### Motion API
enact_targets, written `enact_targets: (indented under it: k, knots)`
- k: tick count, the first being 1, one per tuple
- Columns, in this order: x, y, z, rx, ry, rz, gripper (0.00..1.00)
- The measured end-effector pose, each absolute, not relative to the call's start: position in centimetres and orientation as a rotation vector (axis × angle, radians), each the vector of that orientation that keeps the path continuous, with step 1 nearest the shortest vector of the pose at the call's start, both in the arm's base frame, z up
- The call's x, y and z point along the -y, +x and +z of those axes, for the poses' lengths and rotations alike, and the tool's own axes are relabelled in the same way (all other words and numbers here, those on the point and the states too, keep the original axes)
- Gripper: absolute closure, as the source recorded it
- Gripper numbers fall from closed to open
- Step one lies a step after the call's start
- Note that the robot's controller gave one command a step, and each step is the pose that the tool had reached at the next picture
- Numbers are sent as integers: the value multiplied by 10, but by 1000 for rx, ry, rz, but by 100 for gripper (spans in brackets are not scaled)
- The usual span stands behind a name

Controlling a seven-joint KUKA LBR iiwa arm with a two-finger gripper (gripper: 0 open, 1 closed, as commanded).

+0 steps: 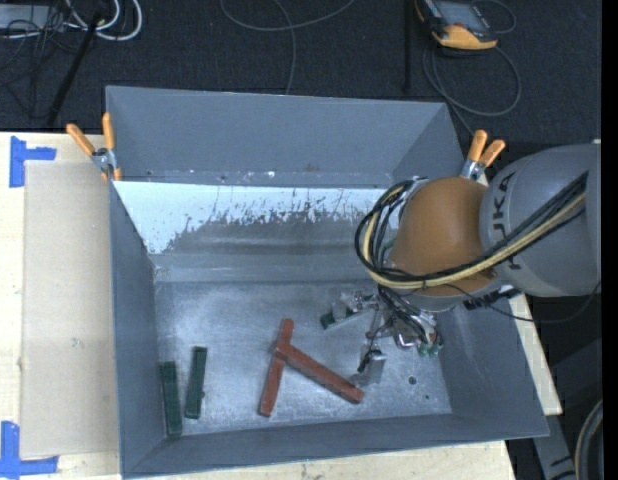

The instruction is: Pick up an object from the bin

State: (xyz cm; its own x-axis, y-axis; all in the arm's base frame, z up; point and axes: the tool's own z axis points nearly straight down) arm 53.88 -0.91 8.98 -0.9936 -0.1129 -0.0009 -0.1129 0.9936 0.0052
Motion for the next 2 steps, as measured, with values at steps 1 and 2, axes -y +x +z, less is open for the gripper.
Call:
enact_targets:
  k: [1, 2]
  knots:
    - [-35, 524, 127, -3135, 172, 4, 0]
    - [-105, 472, 70, -3102, 471, 2, 0]
